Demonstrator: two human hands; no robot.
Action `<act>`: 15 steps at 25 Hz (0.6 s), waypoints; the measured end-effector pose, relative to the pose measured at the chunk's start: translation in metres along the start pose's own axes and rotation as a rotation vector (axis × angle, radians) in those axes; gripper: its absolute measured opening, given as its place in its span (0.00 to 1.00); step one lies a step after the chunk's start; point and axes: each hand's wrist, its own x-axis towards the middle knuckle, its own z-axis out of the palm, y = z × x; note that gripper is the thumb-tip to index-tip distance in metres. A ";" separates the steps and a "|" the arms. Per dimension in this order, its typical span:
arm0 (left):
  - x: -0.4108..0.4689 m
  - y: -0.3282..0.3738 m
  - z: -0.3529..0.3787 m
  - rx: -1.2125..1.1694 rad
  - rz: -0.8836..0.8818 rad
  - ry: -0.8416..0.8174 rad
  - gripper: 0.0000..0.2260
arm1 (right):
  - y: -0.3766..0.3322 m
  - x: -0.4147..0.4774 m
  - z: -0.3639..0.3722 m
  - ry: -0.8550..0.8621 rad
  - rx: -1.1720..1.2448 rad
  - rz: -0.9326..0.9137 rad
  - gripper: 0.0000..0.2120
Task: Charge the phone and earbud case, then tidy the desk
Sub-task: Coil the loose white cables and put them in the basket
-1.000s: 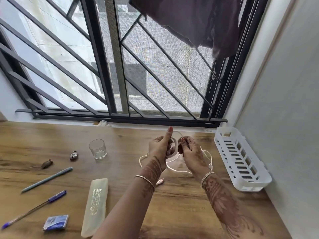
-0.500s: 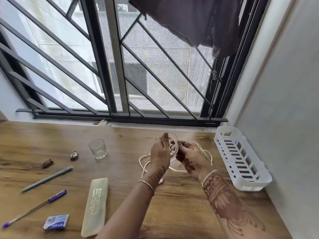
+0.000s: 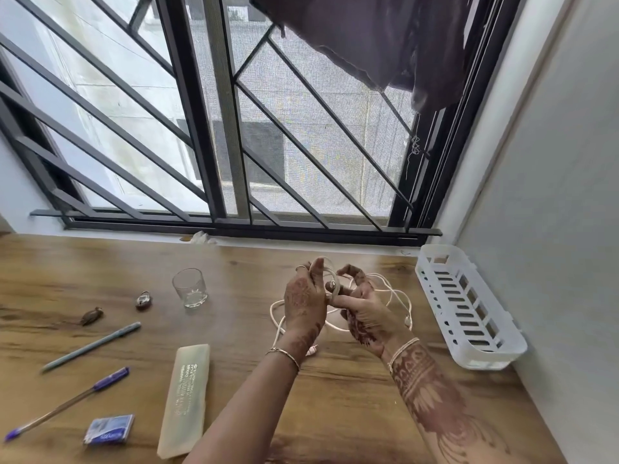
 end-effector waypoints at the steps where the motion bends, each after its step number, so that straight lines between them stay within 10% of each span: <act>1: 0.001 0.000 -0.001 0.008 -0.011 -0.013 0.19 | 0.000 -0.001 0.003 0.008 -0.004 -0.019 0.21; 15: 0.008 -0.005 -0.002 -0.065 -0.052 -0.181 0.14 | 0.008 0.019 0.008 0.439 -0.506 -0.418 0.07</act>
